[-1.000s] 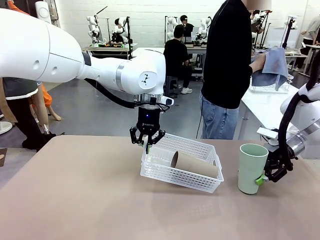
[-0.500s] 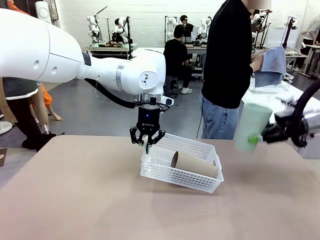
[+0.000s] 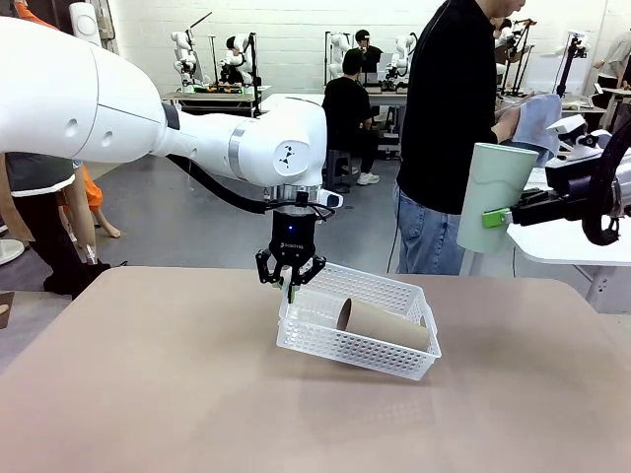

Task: Clean and organize the cups into the basket.
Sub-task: Pick up the Reusable plastic cup from the right side of the table and stack it inside the Organizing basket in the center of the table.

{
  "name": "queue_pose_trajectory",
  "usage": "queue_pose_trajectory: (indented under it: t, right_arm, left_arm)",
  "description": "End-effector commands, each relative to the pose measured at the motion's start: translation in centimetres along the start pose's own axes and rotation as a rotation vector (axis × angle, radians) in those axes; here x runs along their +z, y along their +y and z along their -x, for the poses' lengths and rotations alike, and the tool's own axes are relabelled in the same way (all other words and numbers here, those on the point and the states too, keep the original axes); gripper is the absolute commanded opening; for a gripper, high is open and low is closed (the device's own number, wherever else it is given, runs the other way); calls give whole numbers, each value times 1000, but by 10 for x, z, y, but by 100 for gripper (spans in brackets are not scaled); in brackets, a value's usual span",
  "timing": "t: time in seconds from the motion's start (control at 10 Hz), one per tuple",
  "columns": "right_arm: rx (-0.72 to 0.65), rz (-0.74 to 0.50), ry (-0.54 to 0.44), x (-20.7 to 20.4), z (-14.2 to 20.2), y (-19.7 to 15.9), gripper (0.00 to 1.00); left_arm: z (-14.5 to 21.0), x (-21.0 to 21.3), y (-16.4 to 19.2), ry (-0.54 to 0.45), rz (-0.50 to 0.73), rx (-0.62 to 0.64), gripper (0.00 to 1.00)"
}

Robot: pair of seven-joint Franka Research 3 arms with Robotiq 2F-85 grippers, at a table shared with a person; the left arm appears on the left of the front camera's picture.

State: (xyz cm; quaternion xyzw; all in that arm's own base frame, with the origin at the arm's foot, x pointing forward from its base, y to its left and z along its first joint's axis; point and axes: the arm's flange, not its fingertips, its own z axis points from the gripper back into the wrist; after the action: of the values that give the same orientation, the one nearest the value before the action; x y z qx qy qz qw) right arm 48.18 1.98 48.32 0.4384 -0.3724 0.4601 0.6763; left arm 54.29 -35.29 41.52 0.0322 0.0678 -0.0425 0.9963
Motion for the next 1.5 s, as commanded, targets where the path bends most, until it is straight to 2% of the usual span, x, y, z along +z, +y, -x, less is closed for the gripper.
queue_pose_trajectory:
  t: [0.0,0.1,0.2,0.3,0.5,0.7,0.8,1.0,1.1,1.4]
  right_arm:
    - [26,-21,-12,2,10,-5,24]
    - [0,0,0,0,0,0,82]
    - [6,172,325,-22,-9,11,82]
    - [21,306,510,-51,-32,20,82]
    - [-60,319,749,-100,-84,8,82]
    - [-101,344,898,-135,-107,-15,82]
    - [-122,330,993,-150,-107,-29,82]
    - [-86,274,1115,-178,-92,-53,82]
    - [-37,233,1150,-189,-86,-60,82]
    - [49,73,1160,-221,-69,-81,82]
  left_arm:
    - [1,1,1,-1,0,0,0]
    - [1,1,1,-1,0,0,0]
    - [1,1,1,-1,0,0,0]
    - [1,1,1,-1,0,0,0]
    - [1,1,1,-1,0,0,0]
    - [1,1,1,-1,0,0,0]
    - [1,1,1,-1,0,0,0]
    - [1,1,1,-1,0,0,0]
    - [1,1,1,-1,0,0,0]
    - [1,1,1,-1,0,0,0]
